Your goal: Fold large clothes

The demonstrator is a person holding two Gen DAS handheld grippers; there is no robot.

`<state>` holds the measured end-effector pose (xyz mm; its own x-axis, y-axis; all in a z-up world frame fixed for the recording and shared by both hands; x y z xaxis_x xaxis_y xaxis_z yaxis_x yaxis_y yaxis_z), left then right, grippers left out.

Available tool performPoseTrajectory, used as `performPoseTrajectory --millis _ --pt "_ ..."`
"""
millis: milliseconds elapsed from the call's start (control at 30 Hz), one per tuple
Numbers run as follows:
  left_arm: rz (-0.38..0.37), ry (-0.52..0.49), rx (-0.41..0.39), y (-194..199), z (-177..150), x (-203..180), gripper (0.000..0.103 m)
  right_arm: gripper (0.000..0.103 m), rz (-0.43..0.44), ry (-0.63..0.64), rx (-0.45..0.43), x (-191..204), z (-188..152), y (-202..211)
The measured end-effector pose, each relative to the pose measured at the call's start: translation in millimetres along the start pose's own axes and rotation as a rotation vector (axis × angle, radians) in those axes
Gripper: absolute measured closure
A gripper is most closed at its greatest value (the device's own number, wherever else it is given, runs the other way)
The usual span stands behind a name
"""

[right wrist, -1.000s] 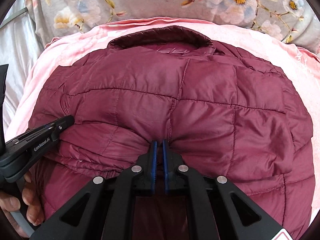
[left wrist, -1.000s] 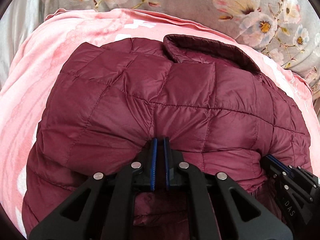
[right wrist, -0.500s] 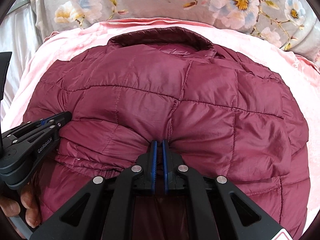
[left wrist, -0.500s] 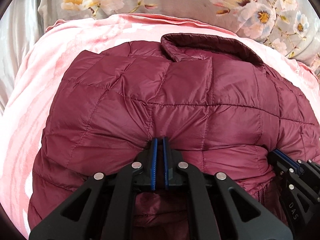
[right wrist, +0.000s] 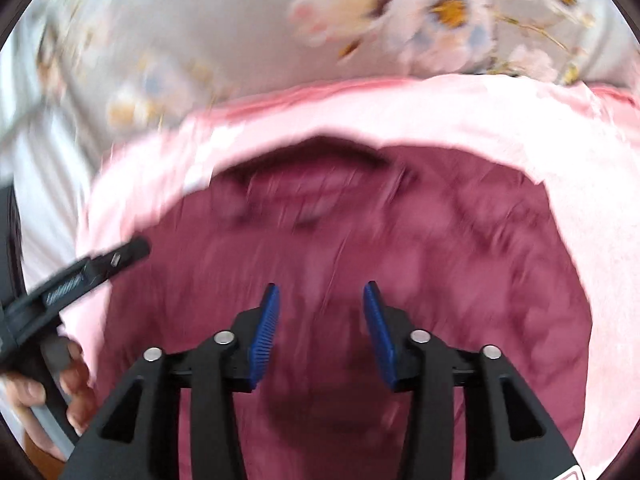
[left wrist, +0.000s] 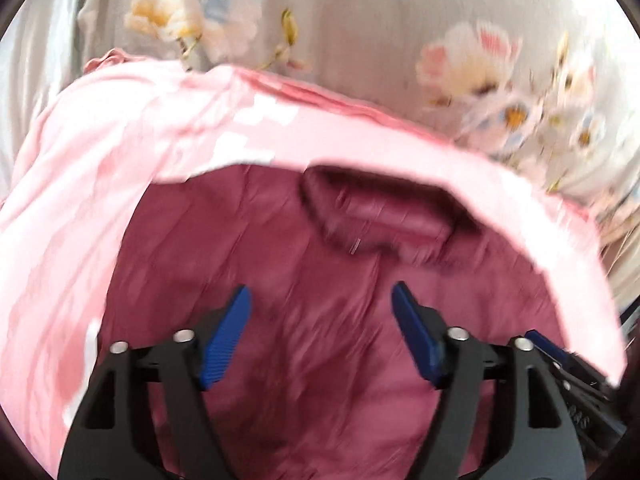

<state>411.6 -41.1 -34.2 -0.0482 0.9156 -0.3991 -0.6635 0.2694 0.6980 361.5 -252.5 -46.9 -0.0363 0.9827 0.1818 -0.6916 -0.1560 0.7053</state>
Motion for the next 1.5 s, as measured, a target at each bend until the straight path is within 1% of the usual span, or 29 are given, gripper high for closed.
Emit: performPoseTrajectory --millis 100,133,233,267,300,367,433,467,567,600,633,667,700,733,767,833,867,933,967,1067,1133,1167,1233,1400,1500 --pt "-0.040 0.061 0.052 -22.0 22.8 -13.5 0.024 0.057 -0.003 -0.103 -0.027 -29.3 27.0 -18.3" --pt "-0.051 0.086 0.095 -37.9 27.7 -16.4 0.024 0.057 -0.002 -0.121 -0.027 -34.3 33.2 -25.2" --pt "-0.047 0.166 0.199 -80.5 26.8 -12.3 0.024 0.056 0.034 -0.190 -0.026 -48.6 51.7 -52.9" --pt "-0.042 0.194 0.222 -90.3 25.4 -8.6 0.024 0.055 0.038 -0.203 -0.023 -51.7 55.1 -60.6" --pt "-0.037 0.223 0.248 -102.2 23.6 -4.4 0.025 0.055 0.032 -0.211 -0.004 -55.8 58.1 -72.4" --pt "-0.024 0.253 0.269 -116.1 19.6 1.5 0.029 0.055 0.019 -0.186 0.090 -57.3 53.8 -100.3" --pt "-0.018 0.260 0.275 -123.0 17.1 5.6 0.034 0.053 0.032 -0.157 0.143 -47.6 43.8 -108.5" --pt "-0.017 0.253 0.276 -124.1 16.6 5.3 0.035 0.053 0.040 -0.118 0.173 -37.8 38.8 -111.8" --pt "-0.012 0.217 0.291 -123.5 13.6 3.7 0.046 0.053 0.048 -0.077 0.206 -18.9 31.8 -112.0" --pt "-0.014 0.216 0.298 -123.9 12.8 3.4 0.053 0.055 0.054 -0.076 0.206 -16.1 32.5 -112.3" --pt "-0.021 0.220 0.305 -123.9 12.6 3.3 0.065 0.058 0.064 -0.076 0.196 -11.3 35.6 -110.4" --pt "-0.033 0.230 0.318 -124.9 10.9 1.9 0.071 0.078 0.073 -0.073 0.186 -9.7 39.5 -109.3" --pt "-0.040 0.234 0.325 -124.8 9.6 0.5 0.082 0.092 0.098 -0.078 0.162 -5.0 47.8 -104.3" --pt "-0.041 0.238 0.322 -123.4 10.0 -0.3 0.090 0.092 0.126 -0.088 0.129 -1.4 55.8 -96.8" --pt "-0.042 0.230 0.307 -119.7 12.6 -2.2 0.092 0.093 0.142 -0.092 0.098 0.5 62.0 -89.0" --pt "-0.076 0.212 0.267 -105.6 20.2 -8.3 0.093 0.093 0.182 -0.073 -0.011 5.7 79.1 -64.8" --pt "-0.094 0.209 0.250 -98.8 23.2 -11.2 0.093 0.094 0.178 -0.045 -0.043 6.2 81.4 -56.5" --pt "-0.112 0.192 0.225 -89.9 26.5 -11.4 0.093 0.094 0.138 -0.011 -0.033 1.6 72.5 -56.6" --pt "-0.100 0.175 0.215 -88.5 24.9 -9.4 0.093 0.094 0.113 0.000 0.007 -2.1 59.7 -64.0" --pt "-0.040 0.130 0.229 -99.7 8.6 2.3 0.093 0.094 0.060 -0.004 0.084 -17.3 28.4 -83.9" --pt "-0.025 0.133 0.243 -109.2 -1.3 10.4 0.093 0.094 0.064 -0.021 0.111 -25.4 12.9 -93.7" --pt "-0.031 0.136 0.242 -112.0 -4.8 12.7 0.093 0.094 0.067 -0.023 0.114 -27.4 6.4 -97.5" --pt "-0.034 0.116 0.221 -112.0 -7.7 13.3 0.093 0.095 0.055 -0.007 0.111 -27.6 2.6 -99.2" --pt "0.006 0.014 0.144 -111.1 -14.7 7.3 0.091 0.097 0.000 0.042 0.093 -23.7 1.5 -101.3" --pt "0.024 -0.021 0.107 -111.1 -15.5 4.9 0.091 0.096 0.016 0.028 0.092 -24.8 3.7 -97.6"
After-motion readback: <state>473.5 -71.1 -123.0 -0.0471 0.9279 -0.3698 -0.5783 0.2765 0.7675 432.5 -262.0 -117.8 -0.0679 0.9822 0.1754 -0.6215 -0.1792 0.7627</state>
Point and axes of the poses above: each gripper's, at about its wrist camera, not at the fingertips, and y roughly against the way its jaws point, x to its left, z to its top, the point moved 9 cm from there along -y, roughly the way its jaws point, and after that the axes turned 15 degrees about y, right-handed, at the moved point
